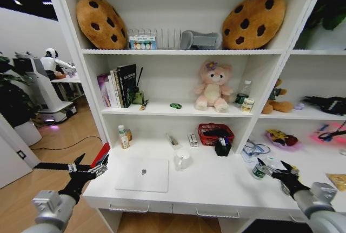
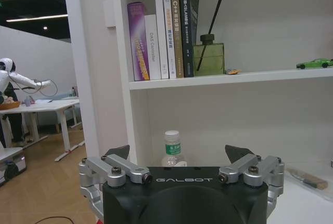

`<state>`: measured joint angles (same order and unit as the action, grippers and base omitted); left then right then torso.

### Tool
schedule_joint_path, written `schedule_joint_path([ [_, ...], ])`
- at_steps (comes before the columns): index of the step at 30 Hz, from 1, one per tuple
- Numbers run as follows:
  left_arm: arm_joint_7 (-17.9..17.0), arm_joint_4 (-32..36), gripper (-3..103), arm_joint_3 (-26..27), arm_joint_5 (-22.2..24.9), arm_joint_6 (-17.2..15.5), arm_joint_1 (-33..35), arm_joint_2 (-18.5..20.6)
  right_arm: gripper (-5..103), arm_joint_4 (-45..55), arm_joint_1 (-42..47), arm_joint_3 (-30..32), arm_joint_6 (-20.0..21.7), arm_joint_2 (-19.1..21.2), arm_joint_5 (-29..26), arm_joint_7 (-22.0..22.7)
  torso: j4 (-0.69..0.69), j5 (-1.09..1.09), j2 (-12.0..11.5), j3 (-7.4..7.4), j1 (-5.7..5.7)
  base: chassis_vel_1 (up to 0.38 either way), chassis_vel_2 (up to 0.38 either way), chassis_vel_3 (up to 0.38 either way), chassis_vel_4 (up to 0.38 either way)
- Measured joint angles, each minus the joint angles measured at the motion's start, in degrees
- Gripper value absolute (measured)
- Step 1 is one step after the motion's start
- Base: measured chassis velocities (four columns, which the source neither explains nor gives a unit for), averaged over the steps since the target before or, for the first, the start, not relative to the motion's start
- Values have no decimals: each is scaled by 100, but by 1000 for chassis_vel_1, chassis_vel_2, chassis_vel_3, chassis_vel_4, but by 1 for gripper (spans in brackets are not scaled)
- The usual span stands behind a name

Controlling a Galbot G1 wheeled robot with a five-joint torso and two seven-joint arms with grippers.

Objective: Organize the objects on the table.

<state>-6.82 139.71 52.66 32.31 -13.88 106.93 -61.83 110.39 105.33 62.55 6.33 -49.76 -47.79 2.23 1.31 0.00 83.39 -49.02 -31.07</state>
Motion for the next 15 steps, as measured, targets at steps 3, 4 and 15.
schedule_joint_path([
  [3, 0, 0, 100, 0, 0, 0, 0, 0, 100, -278, -270, -164, -15, 53, 6, -18, 0, 1, 0, -1, 0, 0, 0, 0, 0],
  [4, 0, 0, 100, 0, 0, 0, 0, 0, 100, -278, -270, -164, -15, 53, 6, -18, 0, 1, 0, -1, 0, 0, 0, 0, 0],
  [15, 0, 0, 100, 0, 0, 0, 0, 0, 93, -994, -1351, -1017, 112, 189, 59, 7, -1, 0, -1, -1, -2, 0, 0, 0, 0],
])
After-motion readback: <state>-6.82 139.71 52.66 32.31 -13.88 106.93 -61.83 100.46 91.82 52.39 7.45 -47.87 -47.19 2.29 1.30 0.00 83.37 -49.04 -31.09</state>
